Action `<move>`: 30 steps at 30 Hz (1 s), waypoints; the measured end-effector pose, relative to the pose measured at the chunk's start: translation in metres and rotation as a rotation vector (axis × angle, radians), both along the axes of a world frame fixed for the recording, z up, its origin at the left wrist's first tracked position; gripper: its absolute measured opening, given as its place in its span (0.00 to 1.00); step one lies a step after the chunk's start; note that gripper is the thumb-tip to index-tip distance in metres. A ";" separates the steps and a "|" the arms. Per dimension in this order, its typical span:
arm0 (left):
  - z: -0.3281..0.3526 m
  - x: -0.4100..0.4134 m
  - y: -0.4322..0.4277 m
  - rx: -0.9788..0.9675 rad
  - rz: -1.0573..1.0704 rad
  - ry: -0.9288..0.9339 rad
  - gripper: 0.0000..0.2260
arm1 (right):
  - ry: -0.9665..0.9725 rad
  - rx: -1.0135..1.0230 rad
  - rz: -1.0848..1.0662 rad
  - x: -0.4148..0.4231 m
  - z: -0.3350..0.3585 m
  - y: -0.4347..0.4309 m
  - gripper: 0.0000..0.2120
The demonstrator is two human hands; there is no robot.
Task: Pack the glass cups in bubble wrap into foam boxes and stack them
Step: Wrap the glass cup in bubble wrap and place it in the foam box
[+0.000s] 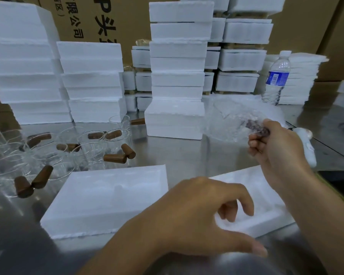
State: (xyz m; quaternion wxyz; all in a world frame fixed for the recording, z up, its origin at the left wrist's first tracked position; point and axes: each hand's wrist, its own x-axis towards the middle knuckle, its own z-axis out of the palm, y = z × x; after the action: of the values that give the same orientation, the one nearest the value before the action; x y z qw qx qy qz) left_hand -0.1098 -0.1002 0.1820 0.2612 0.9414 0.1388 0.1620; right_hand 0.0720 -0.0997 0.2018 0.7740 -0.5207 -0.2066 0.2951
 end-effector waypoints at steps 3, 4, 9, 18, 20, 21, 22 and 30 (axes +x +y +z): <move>-0.003 0.000 0.003 0.154 0.009 0.046 0.13 | 0.021 0.015 -0.011 0.000 0.001 -0.001 0.11; -0.004 -0.001 0.005 0.193 0.022 0.055 0.11 | 0.032 0.023 -0.016 -0.001 0.002 -0.001 0.11; -0.007 -0.003 0.015 0.285 0.160 0.029 0.08 | 0.065 0.062 -0.019 -0.002 0.008 -0.004 0.10; -0.015 -0.005 0.031 0.353 0.468 0.001 0.09 | -0.155 -0.059 -0.032 -0.007 0.005 -0.004 0.11; -0.017 -0.005 0.032 0.330 0.484 -0.009 0.11 | -0.236 -0.122 -0.017 -0.006 0.002 -0.002 0.12; -0.017 -0.006 0.031 0.299 0.493 -0.040 0.12 | -0.266 -0.137 -0.013 -0.006 0.000 -0.002 0.12; -0.016 -0.006 0.031 0.259 0.507 -0.086 0.15 | -0.292 -0.147 -0.009 -0.007 0.000 -0.002 0.12; -0.009 -0.010 0.036 -0.113 0.561 -0.303 0.34 | -0.433 -0.227 0.127 -0.011 -0.005 -0.002 0.12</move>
State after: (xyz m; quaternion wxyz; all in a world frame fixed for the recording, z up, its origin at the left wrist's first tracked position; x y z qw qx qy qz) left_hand -0.1202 -0.0639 0.1734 0.2757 0.8157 0.3612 0.3580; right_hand 0.0611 -0.1021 0.1968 0.6282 -0.6415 -0.3651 0.2461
